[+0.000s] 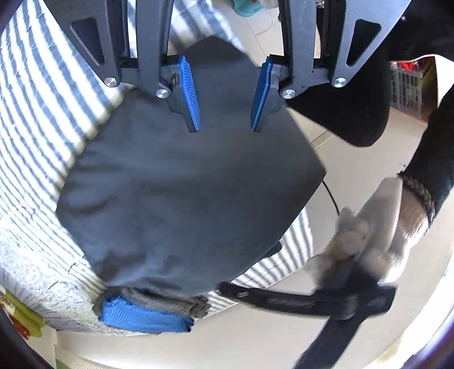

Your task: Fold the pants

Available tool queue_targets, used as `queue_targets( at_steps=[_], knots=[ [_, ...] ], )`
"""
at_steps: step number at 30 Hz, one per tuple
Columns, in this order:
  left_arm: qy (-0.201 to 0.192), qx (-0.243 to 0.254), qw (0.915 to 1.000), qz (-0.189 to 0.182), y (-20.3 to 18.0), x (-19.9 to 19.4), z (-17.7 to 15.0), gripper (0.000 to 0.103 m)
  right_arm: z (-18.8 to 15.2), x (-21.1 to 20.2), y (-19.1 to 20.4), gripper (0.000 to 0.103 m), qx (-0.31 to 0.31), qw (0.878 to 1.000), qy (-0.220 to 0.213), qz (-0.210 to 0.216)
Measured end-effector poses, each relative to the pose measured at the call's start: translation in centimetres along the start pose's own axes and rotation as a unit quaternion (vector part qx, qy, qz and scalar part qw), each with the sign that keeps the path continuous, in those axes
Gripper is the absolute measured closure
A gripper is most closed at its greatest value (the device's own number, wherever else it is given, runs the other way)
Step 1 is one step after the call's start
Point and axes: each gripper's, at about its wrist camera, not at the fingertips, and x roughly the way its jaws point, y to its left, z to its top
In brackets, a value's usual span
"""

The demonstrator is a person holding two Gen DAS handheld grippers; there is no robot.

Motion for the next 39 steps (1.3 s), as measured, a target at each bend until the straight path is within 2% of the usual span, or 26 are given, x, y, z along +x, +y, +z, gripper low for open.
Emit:
queue_targets(
  at_steps=[3,6,10,11,12,14,16,18,19,20,21,24,27,30,32,34,37,38,39],
  knots=[
    [0.018,-0.026,0.9993,-0.021,1.3,-1.3,-5.0,0.054,4.3,-0.4,-1.4,0.069,0.015,1.0,-0.018,-0.017],
    [0.034,-0.048,0.9969,-0.052,1.3,-1.2,-8.8,0.054,10.8,0.0,-1.8,0.068,0.028,0.999,-0.017,-0.019],
    [0.053,-0.063,0.9935,-0.079,0.7,0.8,-10.9,0.054,17.8,2.8,-1.8,0.068,0.058,0.998,0.013,-0.011],
    [0.051,-0.067,0.9928,-0.085,0.7,0.9,-11.1,0.056,19.0,3.8,-1.7,0.068,0.059,0.998,0.021,-0.017],
    [0.048,-0.072,0.9914,-0.098,0.7,0.9,-11.1,0.065,19.9,4.8,-1.5,0.068,0.056,0.998,0.032,-0.026],
    [0.043,-0.079,0.989,-0.118,0.7,0.9,-11.1,0.076,20.7,6.2,-1.3,0.068,0.064,0.996,0.055,-0.034],
    [0.037,-0.073,0.9895,-0.119,0.7,0.7,-11.1,0.084,20.5,7.0,-1.0,0.068,0.077,0.993,0.077,-0.045],
    [0.033,-0.069,0.9897,-0.121,0.7,0.7,-11.0,0.097,20.1,7.7,-1.2,0.068,0.081,0.991,0.091,-0.053],
    [0.03,-0.064,0.9898,-0.123,0.7,0.6,-11.0,0.099,19.9,7.9,-1.3,0.069,0.082,0.991,0.093,-0.053],
    [0.027,-0.061,0.9901,-0.123,0.7,0.5,-10.9,0.1,19.9,8.2,-1.5,0.076,0.084,0.991,0.093,-0.056],
    [0.023,-0.057,0.9905,-0.123,0.7,0.3,-10.8,0.1,19.9,8.3,-1.7,0.089,0.087,0.99,0.094,-0.056],
    [0.012,-0.052,0.991,-0.123,1.3,-0.6,-10.2,0.101,19.2,7.5,-1.6,0.1,0.101,0.989,0.092,-0.05],
    [-0.004,-0.046,0.9927,-0.111,2.1,-1.5,-8.9,0.101,19.8,6.3,-1.5,0.1,0.097,0.991,0.073,-0.056],
    [-0.012,-0.05,0.9938,-0.099,3.9,-2.0,-8.1,0.1,20.8,6.0,-2.1,0.1,0.121,0.99,0.054,-0.044],
    [-0.003,-0.052,0.9944,-0.092,4.9,-1.3,-7.5,0.1,21.3,6.5,-2.2,0.1,0.128,0.99,0.047,-0.037],
    [0.011,-0.054,0.9946,-0.088,5.3,-0.8,-7.3,0.096,21.4,7.2,-2.1,0.096,0.119,0.991,0.053,-0.035],
    [0.002,-0.045,0.9982,-0.039,5.4,-2.1,-7.2,0.092,20.9,4.9,-1.9,0.091,0.094,0.995,0.024,-0.018],
    [-0.006,-0.045,0.9987,-0.022,5.4,-2.8,-7.1,0.087,20.2,3.3,-2.0,0.085,0.087,0.996,0.006,-0.018],
    [-0.014,-0.048,0.9987,-0.011,5.5,-3.4,-7.0,0.075,19.1,1.6,-2.1,0.079,0.078,0.997,-0.015,-0.025]
  ],
)
